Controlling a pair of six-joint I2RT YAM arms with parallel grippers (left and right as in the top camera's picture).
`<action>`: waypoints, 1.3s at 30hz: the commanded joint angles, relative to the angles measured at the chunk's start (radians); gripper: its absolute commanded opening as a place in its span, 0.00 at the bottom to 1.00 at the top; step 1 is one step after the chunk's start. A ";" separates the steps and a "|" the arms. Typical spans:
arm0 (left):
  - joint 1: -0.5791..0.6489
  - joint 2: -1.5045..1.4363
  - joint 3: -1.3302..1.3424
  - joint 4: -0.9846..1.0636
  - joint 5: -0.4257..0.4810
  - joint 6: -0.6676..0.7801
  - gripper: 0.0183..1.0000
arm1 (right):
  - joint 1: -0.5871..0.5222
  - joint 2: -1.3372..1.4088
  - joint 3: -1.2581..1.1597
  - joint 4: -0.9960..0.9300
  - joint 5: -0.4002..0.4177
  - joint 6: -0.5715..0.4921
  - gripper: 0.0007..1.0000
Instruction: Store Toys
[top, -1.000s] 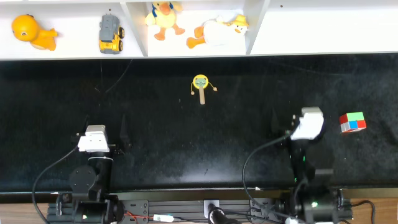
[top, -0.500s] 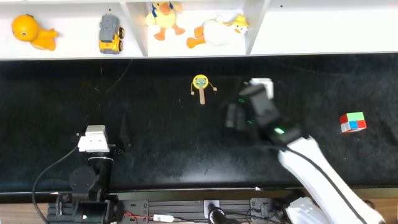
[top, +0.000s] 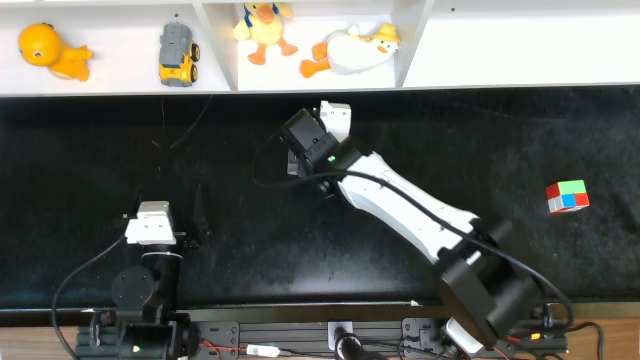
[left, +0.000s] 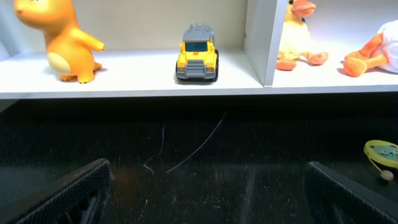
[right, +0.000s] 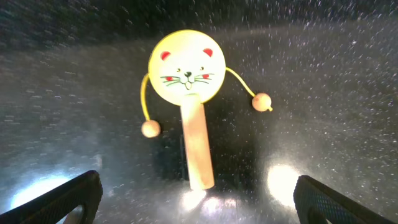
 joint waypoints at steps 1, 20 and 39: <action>0.003 -0.010 -0.001 -0.003 0.002 0.005 1.00 | 0.005 0.043 0.030 -0.011 0.010 0.013 0.99; 0.003 -0.010 -0.001 -0.003 0.002 0.005 1.00 | 0.005 0.092 0.030 -0.026 0.005 -0.014 0.90; 0.003 -0.010 -0.001 -0.003 0.002 0.005 1.00 | 0.005 0.146 0.030 -0.014 0.008 -0.058 0.49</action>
